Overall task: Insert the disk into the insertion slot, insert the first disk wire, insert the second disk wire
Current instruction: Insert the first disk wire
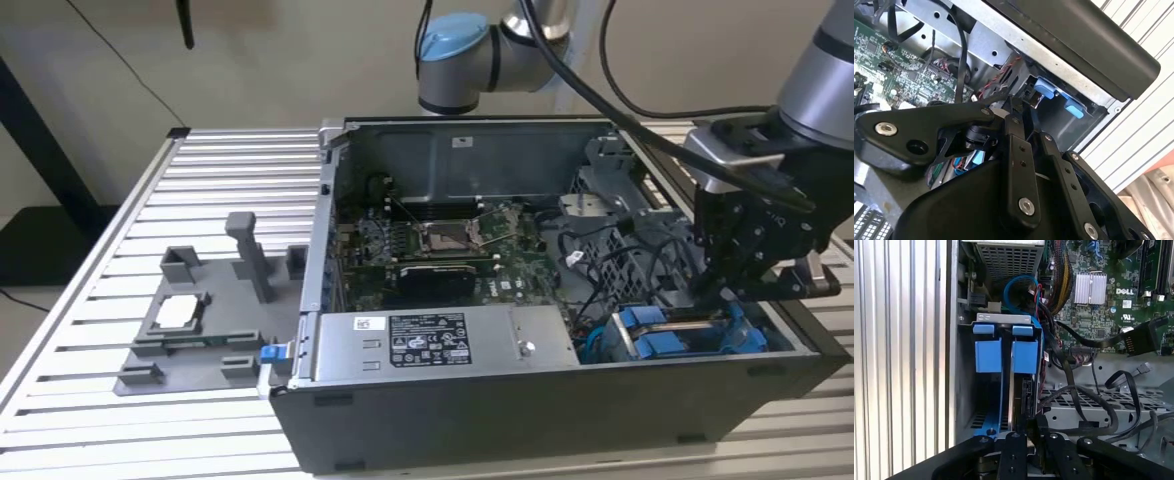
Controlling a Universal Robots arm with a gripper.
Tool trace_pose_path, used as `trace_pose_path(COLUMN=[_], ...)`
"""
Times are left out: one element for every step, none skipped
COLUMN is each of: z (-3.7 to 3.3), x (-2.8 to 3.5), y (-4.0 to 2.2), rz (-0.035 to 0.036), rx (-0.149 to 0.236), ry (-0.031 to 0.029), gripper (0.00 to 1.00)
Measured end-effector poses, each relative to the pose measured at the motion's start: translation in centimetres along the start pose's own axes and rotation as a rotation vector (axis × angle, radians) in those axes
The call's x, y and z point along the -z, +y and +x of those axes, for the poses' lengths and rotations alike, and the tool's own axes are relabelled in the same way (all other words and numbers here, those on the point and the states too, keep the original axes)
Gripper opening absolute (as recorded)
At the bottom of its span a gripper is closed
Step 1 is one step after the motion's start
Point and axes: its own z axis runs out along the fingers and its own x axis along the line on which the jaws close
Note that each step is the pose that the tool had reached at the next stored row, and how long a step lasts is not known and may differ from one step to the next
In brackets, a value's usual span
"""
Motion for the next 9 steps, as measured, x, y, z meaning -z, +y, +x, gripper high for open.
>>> trace_pose_path(z=[0.00,0.00,0.01,0.00,0.00,0.00,0.01,0.01,0.01], x=[-0.05,-0.10,-0.14,-0.19,-0.22,-0.25,-0.29,-0.33,-0.38], y=[-0.01,-0.02,-0.01,-0.02,-0.02,-0.03,-0.03,-0.03,-0.04], rz=[-0.0005,-0.0010,-0.0014,-0.0019,-0.0025,-0.0032,-0.0037,-0.0044,-0.0051], rx=[0.000,-0.001,-0.001,-0.002,-0.003,-0.004,-0.005,-0.006,-0.008], ry=[-0.0001,-0.0001,0.0000,0.0001,0.0003,0.0005,0.0006,0.0005,0.0005], gripper=[0.20,0.20,0.20,0.20,0.20,0.20,0.20,0.20,0.20])
